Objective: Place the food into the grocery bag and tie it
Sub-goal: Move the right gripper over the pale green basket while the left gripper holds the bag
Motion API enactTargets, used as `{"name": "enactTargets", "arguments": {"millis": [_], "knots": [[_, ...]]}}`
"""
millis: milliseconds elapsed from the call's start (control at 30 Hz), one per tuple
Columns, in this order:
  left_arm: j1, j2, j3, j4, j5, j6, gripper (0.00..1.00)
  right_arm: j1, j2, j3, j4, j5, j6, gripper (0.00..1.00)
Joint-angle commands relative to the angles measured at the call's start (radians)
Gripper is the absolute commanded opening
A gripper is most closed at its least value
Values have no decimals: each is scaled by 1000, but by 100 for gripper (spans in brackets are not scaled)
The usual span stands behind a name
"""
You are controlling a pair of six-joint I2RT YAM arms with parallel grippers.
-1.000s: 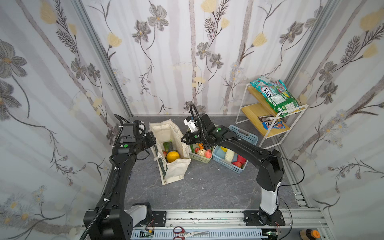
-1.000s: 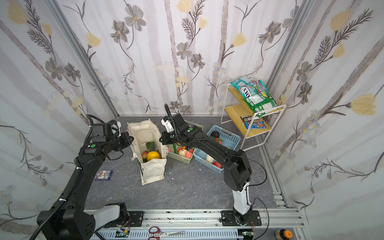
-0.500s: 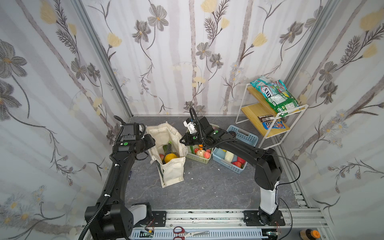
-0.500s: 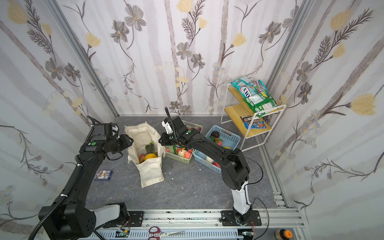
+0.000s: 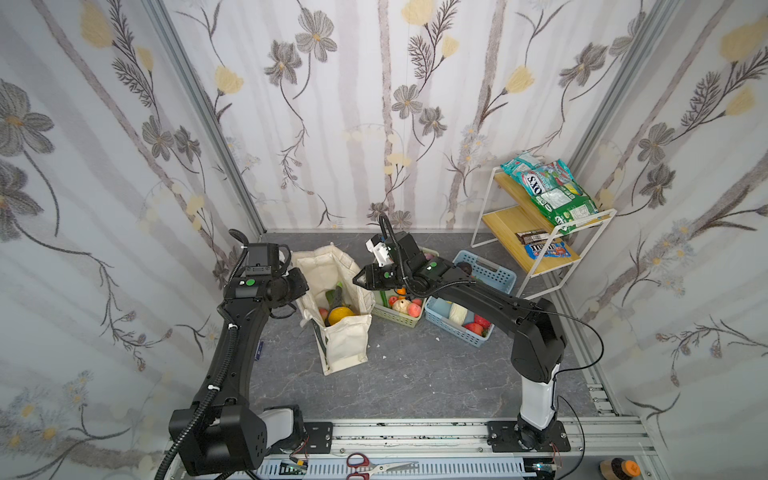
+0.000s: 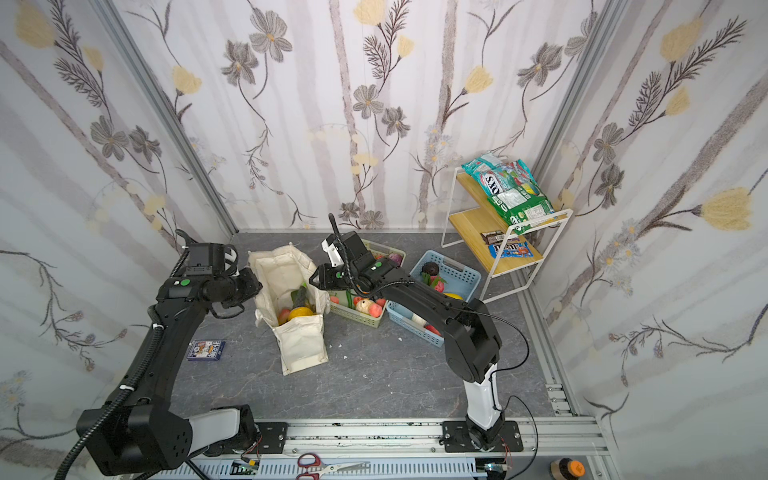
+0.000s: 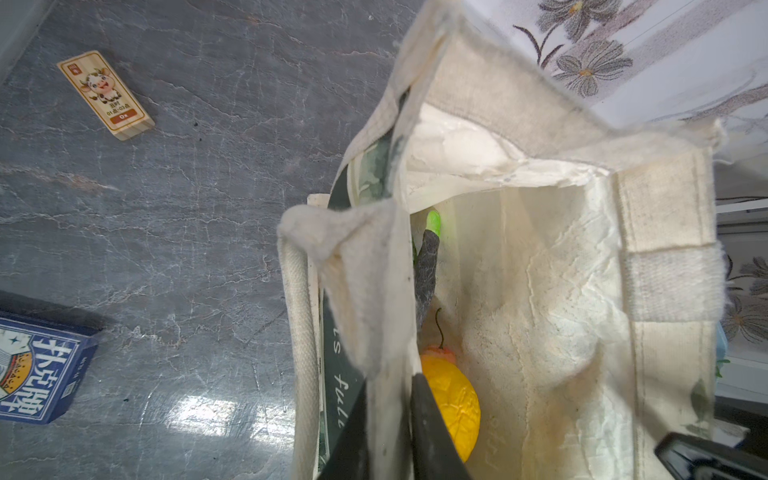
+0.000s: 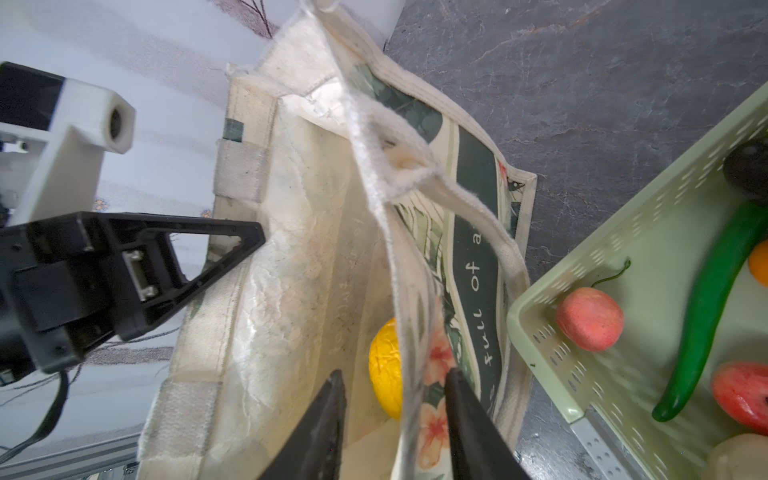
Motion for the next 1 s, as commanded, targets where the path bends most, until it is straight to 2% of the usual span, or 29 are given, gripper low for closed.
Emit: {"name": "enactTargets", "arguments": {"millis": [0,100,200,433,733,967], "knots": [[1,-1,-4,5,3,-2,7,-10,-30,8,37,1,-20,50],[2,-3,2,4,-6,1,0,-22,-64,8,25,-6,-55,56],[2,-1,10,4,-6,4,0,-43,-104,8,-3,8,-76,59],[3,1,13,5,1,14,0,-146,-167,-70,-85,169,-126,66],[3,4,28,8,18,23,0,-221,-96,-117,-160,406,-233,67],[4,7,28,12,21,15,0,-230,7,-55,-198,453,-271,66]]}}
